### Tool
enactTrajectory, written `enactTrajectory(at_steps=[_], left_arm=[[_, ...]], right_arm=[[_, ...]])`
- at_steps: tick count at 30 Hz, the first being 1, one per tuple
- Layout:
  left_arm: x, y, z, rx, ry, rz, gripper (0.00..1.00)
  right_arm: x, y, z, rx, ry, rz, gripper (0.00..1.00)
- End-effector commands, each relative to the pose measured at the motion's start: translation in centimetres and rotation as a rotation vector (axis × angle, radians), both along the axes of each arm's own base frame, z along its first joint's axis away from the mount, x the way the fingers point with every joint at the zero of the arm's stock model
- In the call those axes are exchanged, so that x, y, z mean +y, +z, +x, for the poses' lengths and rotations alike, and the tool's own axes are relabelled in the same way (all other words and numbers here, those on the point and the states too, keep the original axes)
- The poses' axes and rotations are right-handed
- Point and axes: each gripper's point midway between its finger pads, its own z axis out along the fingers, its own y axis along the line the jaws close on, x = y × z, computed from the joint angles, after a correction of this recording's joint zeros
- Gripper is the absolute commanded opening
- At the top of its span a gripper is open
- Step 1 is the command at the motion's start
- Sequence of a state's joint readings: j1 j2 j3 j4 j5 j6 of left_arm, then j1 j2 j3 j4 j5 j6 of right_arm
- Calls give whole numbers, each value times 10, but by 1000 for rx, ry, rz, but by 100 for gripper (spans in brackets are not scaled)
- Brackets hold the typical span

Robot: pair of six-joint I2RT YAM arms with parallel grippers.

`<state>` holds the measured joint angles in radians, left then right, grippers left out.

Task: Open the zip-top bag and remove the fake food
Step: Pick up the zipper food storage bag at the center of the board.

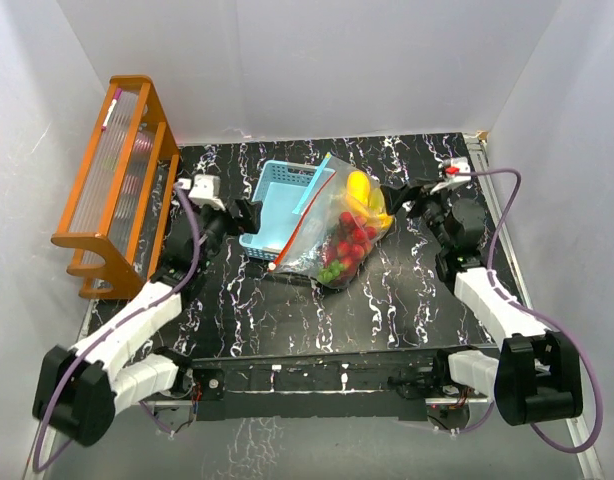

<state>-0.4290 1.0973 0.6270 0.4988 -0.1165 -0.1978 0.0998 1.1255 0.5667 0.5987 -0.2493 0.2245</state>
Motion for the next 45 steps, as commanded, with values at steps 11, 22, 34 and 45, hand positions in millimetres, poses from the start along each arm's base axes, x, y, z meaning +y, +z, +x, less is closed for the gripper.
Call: enactTrajectory(at_steps=[11, 22, 34, 45], left_arm=[[-67, 8, -79, 101, -411, -278, 97], [-92, -8, -118, 146, -550, -257, 82], [-109, -56, -107, 228, -550, -141, 45], [-126, -29, -80, 174, -591, -4, 0]], right_arm=[[25, 33, 35, 168, 109, 149, 93], [40, 18, 55, 213, 184, 181, 98], [45, 42, 56, 165, 209, 166, 94], [98, 65, 25, 53, 469, 27, 78]])
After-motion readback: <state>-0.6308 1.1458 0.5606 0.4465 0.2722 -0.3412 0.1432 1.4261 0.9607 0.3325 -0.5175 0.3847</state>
